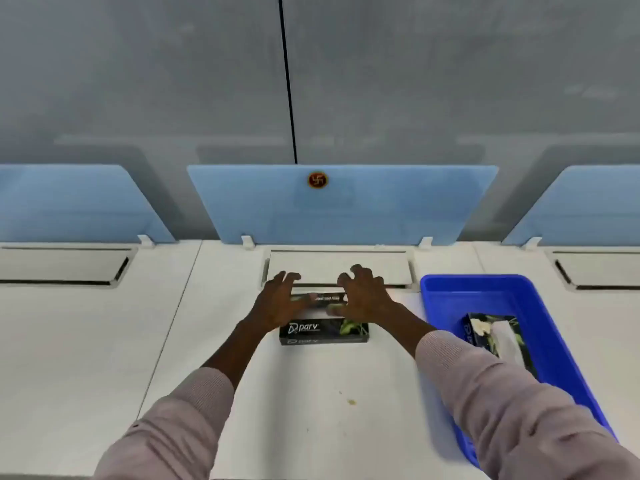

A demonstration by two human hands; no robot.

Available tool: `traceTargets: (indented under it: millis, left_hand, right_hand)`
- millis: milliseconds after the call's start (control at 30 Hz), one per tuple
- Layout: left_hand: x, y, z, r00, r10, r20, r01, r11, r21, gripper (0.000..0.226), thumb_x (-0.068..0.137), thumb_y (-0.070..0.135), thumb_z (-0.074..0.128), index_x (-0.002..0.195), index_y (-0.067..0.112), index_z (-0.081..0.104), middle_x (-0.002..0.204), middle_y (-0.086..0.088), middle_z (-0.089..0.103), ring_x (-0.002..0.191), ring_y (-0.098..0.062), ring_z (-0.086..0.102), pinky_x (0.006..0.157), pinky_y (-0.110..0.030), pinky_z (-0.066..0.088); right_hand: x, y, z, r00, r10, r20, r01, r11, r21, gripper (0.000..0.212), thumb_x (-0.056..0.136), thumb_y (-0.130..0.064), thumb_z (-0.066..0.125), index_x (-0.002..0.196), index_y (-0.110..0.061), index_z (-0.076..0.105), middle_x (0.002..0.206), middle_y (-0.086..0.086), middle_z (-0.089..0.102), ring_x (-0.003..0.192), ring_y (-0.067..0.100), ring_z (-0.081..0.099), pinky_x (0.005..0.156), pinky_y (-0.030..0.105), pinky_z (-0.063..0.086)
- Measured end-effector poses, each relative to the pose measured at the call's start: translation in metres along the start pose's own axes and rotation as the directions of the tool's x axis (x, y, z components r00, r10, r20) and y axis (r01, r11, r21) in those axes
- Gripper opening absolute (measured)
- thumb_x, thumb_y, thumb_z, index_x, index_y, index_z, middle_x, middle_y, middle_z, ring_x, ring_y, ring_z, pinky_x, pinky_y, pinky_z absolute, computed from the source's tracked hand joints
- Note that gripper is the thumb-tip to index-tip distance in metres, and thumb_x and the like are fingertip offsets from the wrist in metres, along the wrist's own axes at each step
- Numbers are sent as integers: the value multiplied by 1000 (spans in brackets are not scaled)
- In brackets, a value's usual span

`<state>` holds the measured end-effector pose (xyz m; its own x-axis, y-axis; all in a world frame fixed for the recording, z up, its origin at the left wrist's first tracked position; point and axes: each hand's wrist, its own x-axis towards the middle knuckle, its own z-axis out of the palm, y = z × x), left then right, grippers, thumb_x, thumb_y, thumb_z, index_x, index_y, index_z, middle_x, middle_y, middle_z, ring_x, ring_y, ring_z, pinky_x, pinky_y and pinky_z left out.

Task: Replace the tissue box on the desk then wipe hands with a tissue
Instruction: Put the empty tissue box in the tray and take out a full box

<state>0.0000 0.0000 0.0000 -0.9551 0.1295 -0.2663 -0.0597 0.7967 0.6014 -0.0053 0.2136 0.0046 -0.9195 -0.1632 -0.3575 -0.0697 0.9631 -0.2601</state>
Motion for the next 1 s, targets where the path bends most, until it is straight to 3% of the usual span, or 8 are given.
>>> traceTargets:
  millis: [200, 400, 533, 600, 700, 800, 900, 1000]
  left_hand:
    - [16, -54, 47, 970, 73, 232, -154, 922, 355, 90, 80, 59, 71, 154, 26, 31, 169, -11, 4, 156, -36, 3, 119, -56, 27]
    - [23, -78, 77, 961, 138, 240, -228, 885, 406, 59, 77, 31, 79, 127, 11, 53, 162, -16, 19, 150, -38, 16, 89, -53, 55]
    - [32, -79, 81, 949, 178, 262, -286, 833, 473, 55, 76, 27, 79, 123, 10, 57, 163, -18, 19, 149, -36, 22, 81, -48, 58]
    - [38, -73, 78, 943, 176, 283, -303, 805, 509, 52, 75, 26, 78, 121, 11, 58, 164, -16, 19, 147, -37, 25, 79, -47, 57]
    - [47, -49, 69, 932, 228, 283, -344, 801, 490, 51, 76, 23, 77, 123, 13, 58, 165, -12, 20, 144, -36, 29, 78, -46, 57]
    - [61, -17, 61, 908, 351, 227, -417, 797, 437, 67, 78, 20, 76, 139, 16, 48, 163, -11, 24, 141, -35, 35, 80, -47, 59]
    - [76, 27, 60, 898, 427, 102, -438, 860, 262, 88, 83, 24, 74, 155, 18, 24, 164, -9, 25, 143, -33, 38, 93, -50, 56]
    - [85, 78, 69, 919, 390, -60, -390, 921, 10, 92, 86, 30, 72, 158, 16, 15, 166, -8, 24, 150, -29, 30, 113, -46, 38]
  right_hand:
    - [24, 9, 69, 980, -157, 126, 187, 941, -281, 94, 71, -64, 75, 147, -19, 42, 167, 22, 6, 154, 44, 3, 122, 59, 13]
    - [27, 21, 106, 977, -160, 144, 200, 918, -343, 77, 73, -57, 77, 135, -16, 54, 167, 26, -3, 152, 53, 2, 118, 69, 15]
    - [20, 30, 109, 977, -143, 156, 182, 943, -280, 73, 73, -55, 75, 134, -19, 58, 167, 23, 1, 153, 50, 3, 119, 69, 12]
    - [15, 32, 106, 975, -120, 185, 168, 948, -271, 79, 72, -59, 74, 137, -18, 57, 163, 24, 15, 150, 47, 17, 120, 65, 16]
    - [2, 42, 87, 991, -80, 105, 103, 965, -241, 81, 66, -64, 72, 129, -16, 60, 146, 20, 36, 128, 39, 43, 109, 51, 36]
    - [-10, 61, 58, 999, -31, -37, 23, 979, -204, 77, 61, -65, 69, 118, -15, 64, 133, 17, 46, 115, 37, 50, 95, 46, 44]
    - [-24, 92, 24, 977, 57, -207, -92, 983, -162, 70, 57, -66, 65, 107, -16, 66, 128, 16, 49, 110, 38, 52, 89, 46, 46]
    - [-44, 130, -5, 926, 163, -341, -206, 974, -93, 71, 57, -69, 61, 103, -14, 63, 127, 18, 49, 107, 39, 52, 84, 46, 47]
